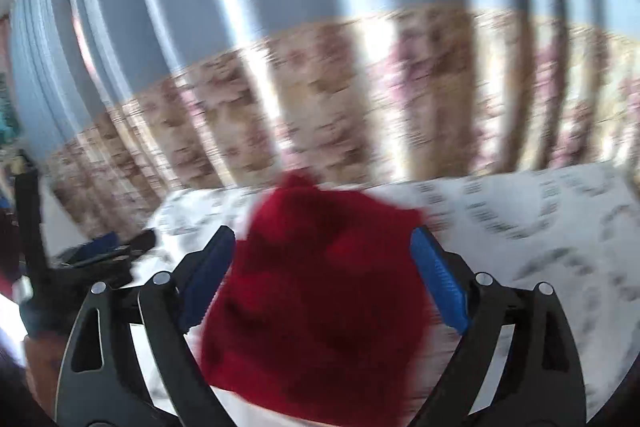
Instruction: Fold small clothes
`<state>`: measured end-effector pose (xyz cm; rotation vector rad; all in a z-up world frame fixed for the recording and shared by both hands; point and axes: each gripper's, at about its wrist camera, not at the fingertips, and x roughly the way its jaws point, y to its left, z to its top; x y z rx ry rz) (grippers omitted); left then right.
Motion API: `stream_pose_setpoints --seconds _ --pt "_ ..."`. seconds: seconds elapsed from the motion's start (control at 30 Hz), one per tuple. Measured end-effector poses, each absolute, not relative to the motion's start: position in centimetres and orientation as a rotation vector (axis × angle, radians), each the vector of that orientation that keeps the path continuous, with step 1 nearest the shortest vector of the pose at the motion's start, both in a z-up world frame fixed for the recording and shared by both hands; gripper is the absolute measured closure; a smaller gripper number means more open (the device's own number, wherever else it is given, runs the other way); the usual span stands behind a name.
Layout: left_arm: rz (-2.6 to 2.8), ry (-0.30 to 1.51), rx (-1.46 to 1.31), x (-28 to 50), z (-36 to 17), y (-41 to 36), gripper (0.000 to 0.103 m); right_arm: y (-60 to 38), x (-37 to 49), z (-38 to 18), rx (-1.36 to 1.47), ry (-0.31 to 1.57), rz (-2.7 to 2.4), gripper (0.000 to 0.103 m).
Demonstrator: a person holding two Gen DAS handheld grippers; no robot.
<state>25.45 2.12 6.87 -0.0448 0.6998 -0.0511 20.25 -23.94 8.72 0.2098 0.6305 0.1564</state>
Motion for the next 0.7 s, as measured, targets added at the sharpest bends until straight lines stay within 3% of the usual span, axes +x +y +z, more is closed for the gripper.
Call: stream_pose_setpoints --seconds 0.37,0.63,0.7 --pt "-0.216 0.621 0.156 20.5 8.5 -10.5 0.012 -33.6 18.7 7.8 0.278 0.638 0.04 0.009" --pt "-0.17 0.701 0.16 21.7 4.8 -11.9 0.013 -34.2 18.4 8.2 0.288 0.647 0.072 0.009" --pt "-0.185 0.711 0.16 21.7 4.0 -11.8 0.041 -34.4 18.5 8.1 0.296 0.654 0.076 0.009"
